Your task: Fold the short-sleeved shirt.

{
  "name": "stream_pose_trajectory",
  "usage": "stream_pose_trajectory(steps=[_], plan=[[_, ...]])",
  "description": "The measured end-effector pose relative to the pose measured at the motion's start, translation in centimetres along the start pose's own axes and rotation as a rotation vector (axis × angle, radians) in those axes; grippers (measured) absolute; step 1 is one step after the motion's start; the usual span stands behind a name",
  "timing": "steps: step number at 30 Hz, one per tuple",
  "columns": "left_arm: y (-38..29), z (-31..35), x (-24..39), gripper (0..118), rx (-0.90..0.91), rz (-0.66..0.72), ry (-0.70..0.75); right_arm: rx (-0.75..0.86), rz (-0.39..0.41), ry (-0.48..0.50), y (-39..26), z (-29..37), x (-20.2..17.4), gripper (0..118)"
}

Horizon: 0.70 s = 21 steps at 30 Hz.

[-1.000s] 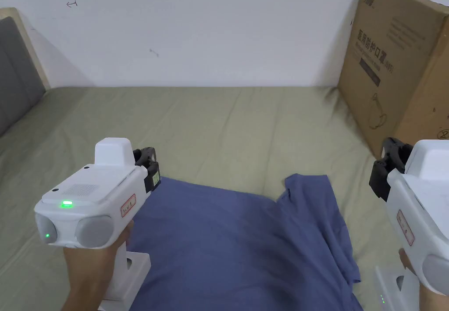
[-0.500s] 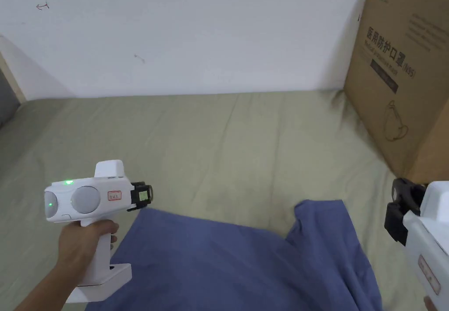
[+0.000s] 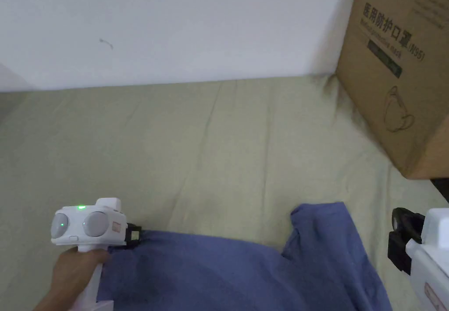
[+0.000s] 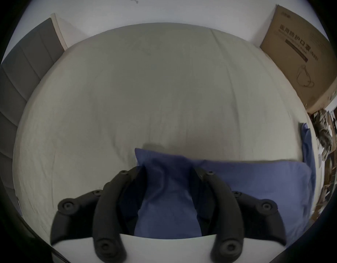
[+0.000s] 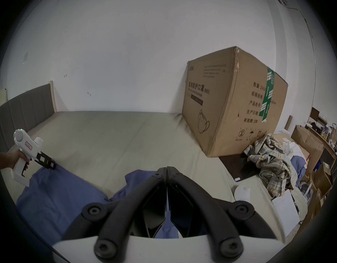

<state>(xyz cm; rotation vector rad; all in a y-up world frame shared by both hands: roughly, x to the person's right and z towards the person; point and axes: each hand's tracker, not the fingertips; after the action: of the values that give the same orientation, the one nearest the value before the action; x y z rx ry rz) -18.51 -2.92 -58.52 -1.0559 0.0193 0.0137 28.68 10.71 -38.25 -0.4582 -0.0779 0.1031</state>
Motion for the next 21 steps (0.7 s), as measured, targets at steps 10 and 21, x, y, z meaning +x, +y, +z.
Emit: stream_pose_trajectory(steps=[10,21], plan=[[0.1,5.6,-1.0,0,0.171,0.043,-0.127,-0.303,-0.034,0.015,-2.9,-5.4,1.3,93],[0.3,15.0,-2.6,0,0.246,-0.044,-0.168,-0.605,-0.029,0.049,-9.5,-13.8,0.7,57]])
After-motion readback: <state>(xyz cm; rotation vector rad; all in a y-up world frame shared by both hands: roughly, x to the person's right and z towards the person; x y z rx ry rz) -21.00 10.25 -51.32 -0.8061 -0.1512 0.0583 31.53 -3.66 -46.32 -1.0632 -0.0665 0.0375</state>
